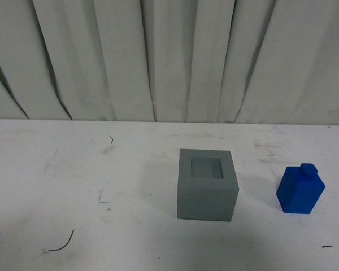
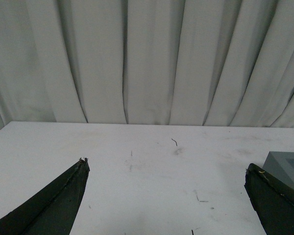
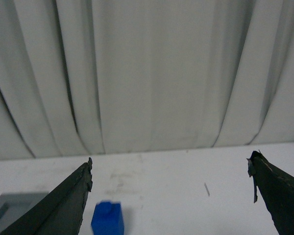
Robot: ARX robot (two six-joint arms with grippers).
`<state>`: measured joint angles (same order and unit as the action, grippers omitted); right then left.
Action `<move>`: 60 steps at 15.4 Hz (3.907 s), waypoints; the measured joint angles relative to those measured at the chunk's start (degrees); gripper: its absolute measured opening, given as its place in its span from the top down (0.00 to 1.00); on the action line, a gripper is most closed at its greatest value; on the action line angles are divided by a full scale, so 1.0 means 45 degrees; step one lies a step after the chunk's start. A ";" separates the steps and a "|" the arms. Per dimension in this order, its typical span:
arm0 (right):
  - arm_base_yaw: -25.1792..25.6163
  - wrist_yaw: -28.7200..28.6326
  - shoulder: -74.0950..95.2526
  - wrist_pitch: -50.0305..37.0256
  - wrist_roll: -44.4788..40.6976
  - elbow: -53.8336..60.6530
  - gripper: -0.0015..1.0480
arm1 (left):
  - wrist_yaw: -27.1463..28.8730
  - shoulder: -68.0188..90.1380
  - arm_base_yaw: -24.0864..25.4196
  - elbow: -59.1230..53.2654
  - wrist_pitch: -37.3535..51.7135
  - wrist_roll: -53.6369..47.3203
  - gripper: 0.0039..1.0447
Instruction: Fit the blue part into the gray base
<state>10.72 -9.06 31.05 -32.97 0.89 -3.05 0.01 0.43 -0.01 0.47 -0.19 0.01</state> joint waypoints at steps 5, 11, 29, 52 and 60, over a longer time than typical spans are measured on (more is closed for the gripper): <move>0.0097 -0.0146 1.1438 -0.4561 -0.1341 -0.6683 0.06 | 0.0000 0.0000 0.0000 0.0000 0.0000 -0.0005 0.06; -0.1044 -0.2997 1.4562 0.3429 -0.8140 -1.2590 0.06 | 0.0000 0.0000 0.0000 0.0000 0.0000 0.0000 0.06; -0.1933 -0.3560 1.9725 1.7058 -1.9273 -1.8875 0.06 | 0.0000 0.0000 0.0000 0.0000 0.0000 -0.0005 0.06; -0.1880 -0.3711 2.2027 1.6728 -1.9560 -1.9399 0.54 | 0.0000 0.0000 0.0000 0.0000 0.0000 0.0000 0.06; -0.2463 -0.4483 2.0118 1.8510 -1.9390 -2.0079 0.55 | 0.0000 0.0000 0.0000 0.0000 0.0000 -0.0005 0.06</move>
<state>-0.36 -29.23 121.58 50.33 -86.37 -93.41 0.01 0.43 -0.01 0.47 -0.19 -0.01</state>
